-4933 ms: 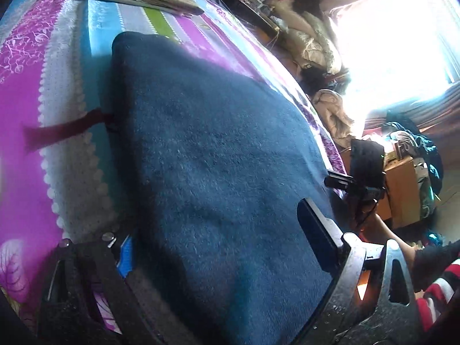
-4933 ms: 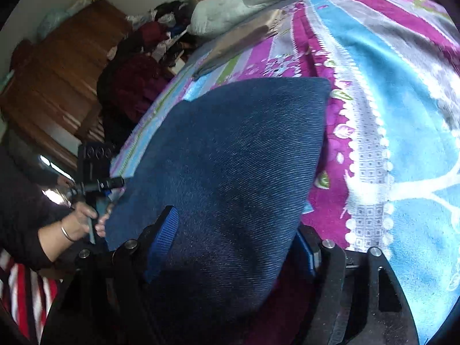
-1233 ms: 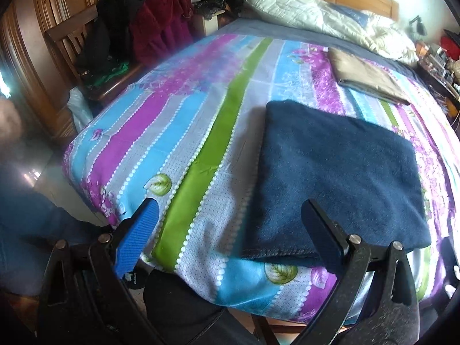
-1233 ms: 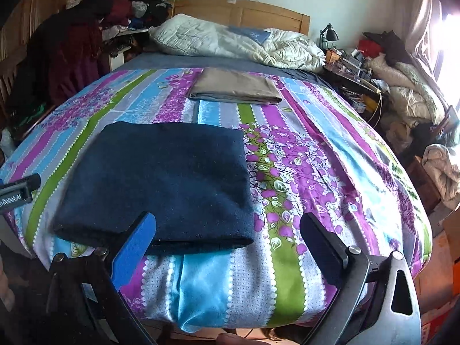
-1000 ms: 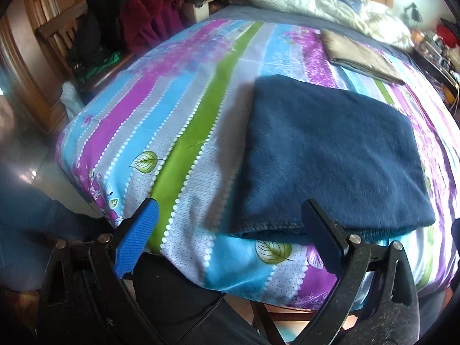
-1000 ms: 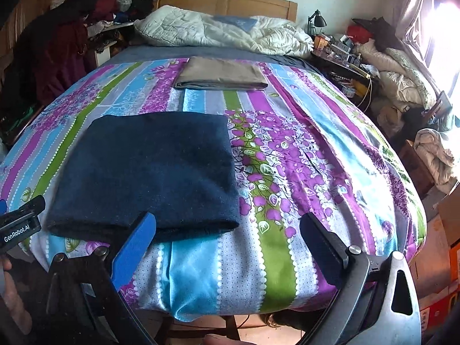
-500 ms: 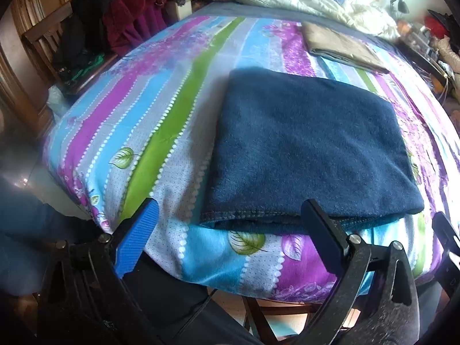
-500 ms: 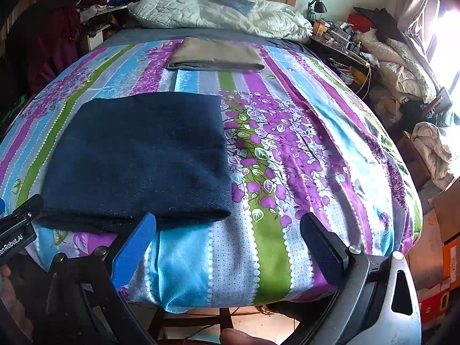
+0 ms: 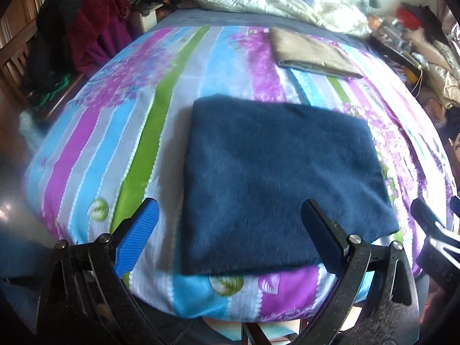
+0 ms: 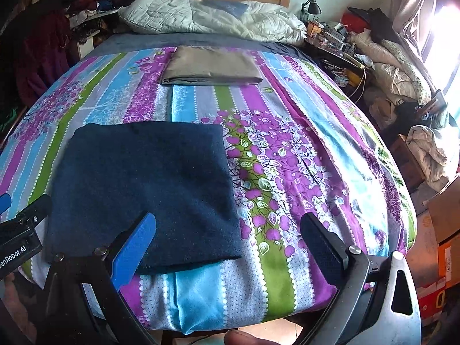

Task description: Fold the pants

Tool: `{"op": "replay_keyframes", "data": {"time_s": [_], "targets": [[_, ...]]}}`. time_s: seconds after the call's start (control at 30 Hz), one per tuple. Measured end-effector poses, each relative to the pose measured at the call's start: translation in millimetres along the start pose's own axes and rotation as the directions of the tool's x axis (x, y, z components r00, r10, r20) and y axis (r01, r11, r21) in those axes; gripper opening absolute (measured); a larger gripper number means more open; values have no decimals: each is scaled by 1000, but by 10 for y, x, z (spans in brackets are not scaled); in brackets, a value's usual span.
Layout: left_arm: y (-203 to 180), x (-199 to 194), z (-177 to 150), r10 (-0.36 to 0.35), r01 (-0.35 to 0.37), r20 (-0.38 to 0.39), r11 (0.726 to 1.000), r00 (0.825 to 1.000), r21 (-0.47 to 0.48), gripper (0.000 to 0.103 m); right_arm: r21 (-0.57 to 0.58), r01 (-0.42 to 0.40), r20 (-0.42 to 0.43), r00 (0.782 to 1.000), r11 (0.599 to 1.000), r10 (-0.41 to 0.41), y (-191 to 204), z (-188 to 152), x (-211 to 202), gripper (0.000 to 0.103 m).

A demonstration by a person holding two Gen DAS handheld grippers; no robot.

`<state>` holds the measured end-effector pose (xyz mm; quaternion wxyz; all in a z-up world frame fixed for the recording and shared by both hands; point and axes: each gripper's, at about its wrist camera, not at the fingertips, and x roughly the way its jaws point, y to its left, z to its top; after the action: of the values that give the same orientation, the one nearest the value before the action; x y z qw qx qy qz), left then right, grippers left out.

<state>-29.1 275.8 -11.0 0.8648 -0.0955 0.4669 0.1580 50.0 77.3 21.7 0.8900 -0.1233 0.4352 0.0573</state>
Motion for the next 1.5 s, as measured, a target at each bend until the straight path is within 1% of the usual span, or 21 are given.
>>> {"op": "replay_keyframes", "data": {"time_s": [0.07, 0.17, 0.4, 0.53, 0.67, 0.93, 1.13, 1.27, 1.33, 1.4, 1.43, 1.5], "targets": [[10, -17, 55, -11, 11, 12, 1000, 1000, 3, 99, -9, 13, 16, 1000, 1000, -13, 29, 43, -31, 102], [51, -46, 93, -32, 32, 25, 999, 999, -2, 99, -13, 11, 14, 1000, 1000, -11, 48, 102, -29, 102], [164, -60, 161, -31, 32, 41, 999, 999, -13, 99, 1, 23, 14, 1000, 1000, -23, 63, 169, -6, 102], [194, -39, 179, -60, 61, 32, 998, 998, -25, 98, -10, 20, 21, 1000, 1000, -20, 76, 173, -15, 102], [176, -34, 175, -92, 92, 31, 996, 995, -16, 98, -20, 23, 19, 1000, 1000, -22, 92, 161, -3, 102], [80, -38, 169, -81, 80, 32, 996, 996, 27, 98, -14, 16, 13, 1000, 1000, -16, 51, 140, 41, 102], [34, -29, 134, -69, 67, 30, 997, 997, 41, 98, -38, -17, 6, 1000, 999, 18, 80, 113, 87, 102], [-6, -19, 124, -77, 76, 19, 996, 997, 42, 98, -53, -42, -1, 999, 998, 42, 119, 106, 116, 102], [-14, -15, 127, -94, 94, 15, 995, 995, 40, 98, -72, -56, 14, 998, 996, 57, 141, 97, 110, 102], [-1, -40, 121, -142, 141, 30, 990, 989, 30, 99, -77, -70, 75, 994, 995, 76, 134, 66, 49, 101], [6, -76, 111, -162, 161, 55, 987, 985, 23, 99, -71, -51, 115, 992, 996, 59, 126, 45, 5, 101], [15, -155, 96, -161, 161, 110, 987, 981, 9, 99, -65, -42, 167, 985, 997, 52, 107, 18, -51, 102]]}}
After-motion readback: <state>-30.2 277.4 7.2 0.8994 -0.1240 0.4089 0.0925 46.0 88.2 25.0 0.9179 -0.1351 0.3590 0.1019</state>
